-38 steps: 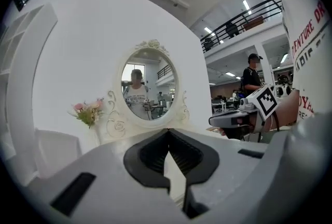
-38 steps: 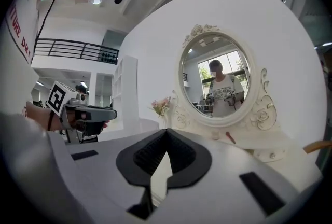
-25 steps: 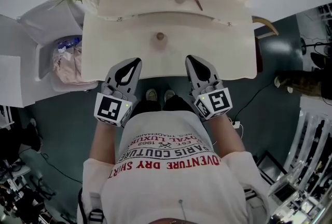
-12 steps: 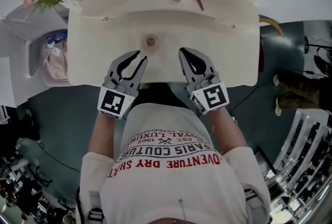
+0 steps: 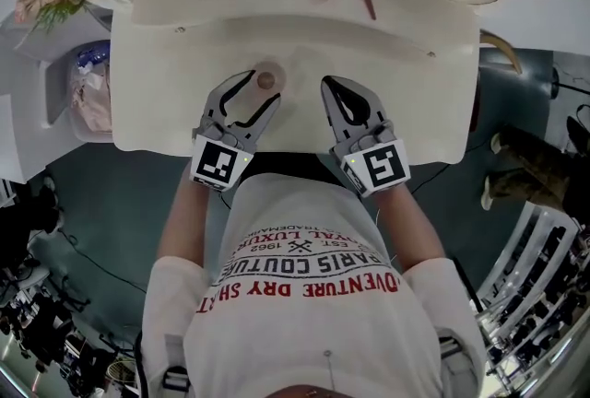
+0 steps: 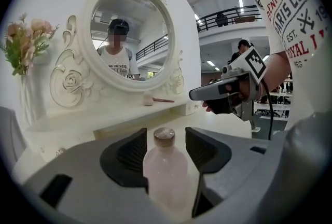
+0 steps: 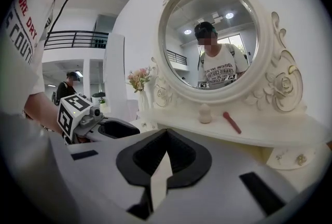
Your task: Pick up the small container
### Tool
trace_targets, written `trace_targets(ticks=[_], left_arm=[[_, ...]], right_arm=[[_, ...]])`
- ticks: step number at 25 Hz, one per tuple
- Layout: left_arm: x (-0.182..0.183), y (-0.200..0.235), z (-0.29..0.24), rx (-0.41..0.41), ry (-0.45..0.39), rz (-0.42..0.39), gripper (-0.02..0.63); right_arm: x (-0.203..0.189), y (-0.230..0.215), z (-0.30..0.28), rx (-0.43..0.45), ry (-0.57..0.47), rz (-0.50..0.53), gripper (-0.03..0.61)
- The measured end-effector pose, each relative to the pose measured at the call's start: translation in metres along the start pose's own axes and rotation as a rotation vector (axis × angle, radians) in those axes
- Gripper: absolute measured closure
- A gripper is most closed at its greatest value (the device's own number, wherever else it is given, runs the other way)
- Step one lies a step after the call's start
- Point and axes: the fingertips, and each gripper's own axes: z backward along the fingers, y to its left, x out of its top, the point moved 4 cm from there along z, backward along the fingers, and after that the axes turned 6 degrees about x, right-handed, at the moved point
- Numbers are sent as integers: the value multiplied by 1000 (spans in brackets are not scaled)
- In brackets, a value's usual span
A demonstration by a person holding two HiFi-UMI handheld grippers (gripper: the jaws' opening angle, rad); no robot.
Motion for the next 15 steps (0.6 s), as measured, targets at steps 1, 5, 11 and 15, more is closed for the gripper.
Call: trace_targets(ticks=[1,5,11,15], left_arm=[[-3,1,-3,0,0,8,397],[-13,3,-16,-3,-9,32,399],[-18,4,-28,-19,-23,35,424],[-17,3,-29,-30,-31,43,450]], right_arm=[[0,-1,-2,1,2,0,580],[0,-8,-4,5,18,8,580],[-6,-11,-4,-8,38,-1,580],[-7,-13,-1,-19,42,1,580]])
